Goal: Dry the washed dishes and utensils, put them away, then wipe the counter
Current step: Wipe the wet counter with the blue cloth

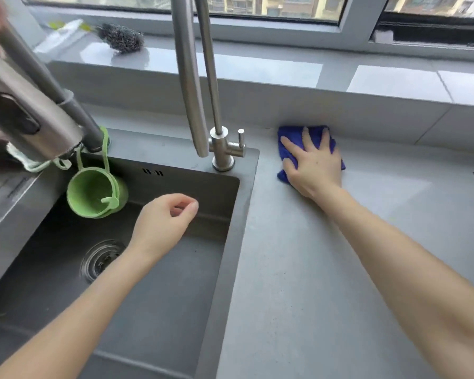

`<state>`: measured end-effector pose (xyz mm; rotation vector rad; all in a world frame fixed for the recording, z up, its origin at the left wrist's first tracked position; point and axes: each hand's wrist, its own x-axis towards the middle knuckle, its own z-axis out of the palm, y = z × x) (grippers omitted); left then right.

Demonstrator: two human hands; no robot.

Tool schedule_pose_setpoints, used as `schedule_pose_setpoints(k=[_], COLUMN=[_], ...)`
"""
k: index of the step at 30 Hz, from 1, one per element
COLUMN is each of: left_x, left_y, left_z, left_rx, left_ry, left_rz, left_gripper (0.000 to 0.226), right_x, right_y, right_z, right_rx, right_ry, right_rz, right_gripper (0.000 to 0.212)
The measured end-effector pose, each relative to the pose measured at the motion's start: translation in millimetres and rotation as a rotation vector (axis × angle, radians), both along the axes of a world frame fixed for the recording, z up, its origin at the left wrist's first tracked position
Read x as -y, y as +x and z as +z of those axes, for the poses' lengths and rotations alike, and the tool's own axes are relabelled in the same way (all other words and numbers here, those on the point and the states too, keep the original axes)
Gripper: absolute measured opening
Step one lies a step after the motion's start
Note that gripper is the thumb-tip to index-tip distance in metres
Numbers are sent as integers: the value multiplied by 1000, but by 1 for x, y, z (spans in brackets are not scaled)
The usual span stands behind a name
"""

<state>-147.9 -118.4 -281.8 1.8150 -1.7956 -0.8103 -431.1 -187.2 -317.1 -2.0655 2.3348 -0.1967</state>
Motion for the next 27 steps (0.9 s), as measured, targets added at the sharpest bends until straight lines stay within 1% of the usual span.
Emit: schedule_pose_setpoints(k=[1,3,6,7,9,10,11,12,13,15,16,17,18,19,20,22,24,25,26,27], left_x=[0,0,-6,-5,-10,-14,-18,-22,-26,-38,-44,-52,-59,-69,-82,-109,-139,-153,-165,-177], left_y=[3,7,13,13,17,19,23,26,30,40,46,51,55,60,64,72,80,85,91,98], left_z=[-4,-11,-14,-17,-15,-13,-11,-9,-7,-4,-3,-3,-4,-5,-6,-10,-13,-13,-12,-11], left_rx=[5,15,1,-15,-21,-11,-4,0,-1,-16,-26,-33,-33,-27,-21,1,58,84,87,59], left_ry=[4,10,39,43,59,68,74,73,67,47,45,52,65,78,87,94,118,117,94,59], left_rz=[45,87,107,117,120,110,96,83,71,60,51,41,29,17,2,-66,-162,-194,-209,-203], left_gripper=[16,20,22,22,22,22,23,23,24,24,23,23,24,24,26,31,31,29,28,27], right_x=[1,-22,-106,-144,-218,-237,-238,-228,-209,-171,-161,-162,-172,-192,-222,-303,-382,-410,-430,-445], right_y=[26,59,73,71,62,47,24,0,-22,-49,-46,-31,-7,27,65,128,153,143,122,97], right_z=[-2,-5,-3,-6,-2,2,4,3,0,6,8,8,4,1,-2,-9,-2,0,-1,-2], right_rx=[12,55,100,99,99,97,66,9,-34,-25,3,45,64,59,63,64,36,17,-10,-42], right_ry=[6,-22,-93,-72,4,35,44,25,-11,-44,-33,-11,-15,-43,-81,-134,-43,-7,-7,-25], right_rz=[42,266,524,596,806,906,958,927,777,191,-56,-196,-233,-181,-52,279,576,639,618,489], right_gripper=[52,52,50,49,52,56,59,60,59,55,59,62,62,60,56,48,45,45,46,47])
